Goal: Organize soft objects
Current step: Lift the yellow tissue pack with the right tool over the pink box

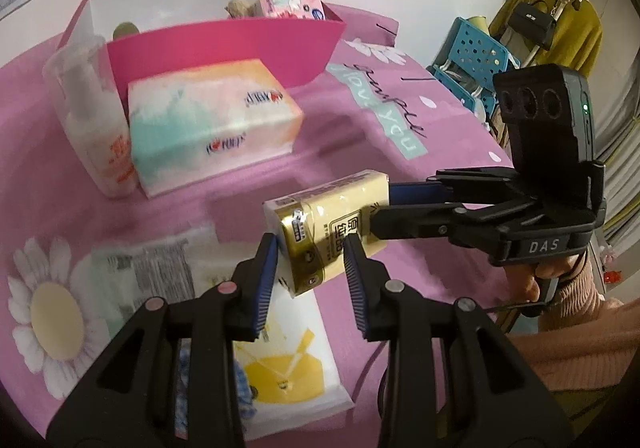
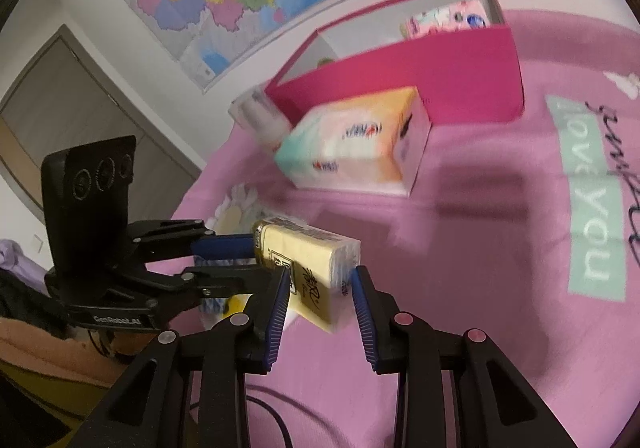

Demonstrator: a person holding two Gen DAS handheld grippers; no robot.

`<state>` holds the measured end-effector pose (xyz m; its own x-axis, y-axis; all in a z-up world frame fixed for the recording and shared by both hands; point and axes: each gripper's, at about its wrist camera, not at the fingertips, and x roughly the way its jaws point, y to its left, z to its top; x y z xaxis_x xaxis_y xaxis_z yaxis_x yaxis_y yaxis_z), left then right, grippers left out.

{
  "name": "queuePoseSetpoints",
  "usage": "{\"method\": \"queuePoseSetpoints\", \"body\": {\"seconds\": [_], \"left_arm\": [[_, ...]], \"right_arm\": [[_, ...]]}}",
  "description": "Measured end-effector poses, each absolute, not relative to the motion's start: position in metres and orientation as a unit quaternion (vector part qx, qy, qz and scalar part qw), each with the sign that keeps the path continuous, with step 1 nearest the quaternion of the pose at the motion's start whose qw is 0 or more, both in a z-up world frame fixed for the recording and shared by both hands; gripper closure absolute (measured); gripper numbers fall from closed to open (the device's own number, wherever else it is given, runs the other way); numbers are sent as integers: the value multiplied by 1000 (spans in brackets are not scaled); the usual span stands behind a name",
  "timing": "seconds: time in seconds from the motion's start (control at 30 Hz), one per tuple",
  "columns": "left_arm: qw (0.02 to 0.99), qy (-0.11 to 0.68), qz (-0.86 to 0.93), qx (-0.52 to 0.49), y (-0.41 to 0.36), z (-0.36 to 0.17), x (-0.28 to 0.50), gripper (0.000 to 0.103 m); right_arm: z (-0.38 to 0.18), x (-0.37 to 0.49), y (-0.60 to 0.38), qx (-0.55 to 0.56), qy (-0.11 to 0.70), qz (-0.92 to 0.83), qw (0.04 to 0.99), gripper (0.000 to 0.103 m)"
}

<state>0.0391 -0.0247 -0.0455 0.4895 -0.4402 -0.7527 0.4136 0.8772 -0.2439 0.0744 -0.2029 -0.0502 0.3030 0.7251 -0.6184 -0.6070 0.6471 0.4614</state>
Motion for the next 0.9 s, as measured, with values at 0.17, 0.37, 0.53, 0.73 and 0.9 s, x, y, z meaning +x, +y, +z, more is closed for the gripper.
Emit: {"method": "queuePoseSetpoints", "body": {"seconds": [0.17, 0.37, 0.53, 0.73, 0.9], "left_arm": [[868, 430, -247, -19, -22, -36, 47, 67], [874, 421, -242, -23, -19, -28, 54, 67], [880, 412, -237, -28, -15, -20, 60, 67], [886, 400, -231, -26, -11, -9, 69, 67], [894, 388, -224, -19, -8, 3, 77, 67]], "right_arm": [[-40, 80, -203, 66, 411, 411, 811, 71], [-26, 88, -201, 61, 395, 411, 819, 71], [-12, 94, -199, 58, 378, 416, 825, 71], [0, 103, -194, 59, 363, 419, 830, 71], [9, 110, -187, 55, 351, 422, 834, 71]]}}
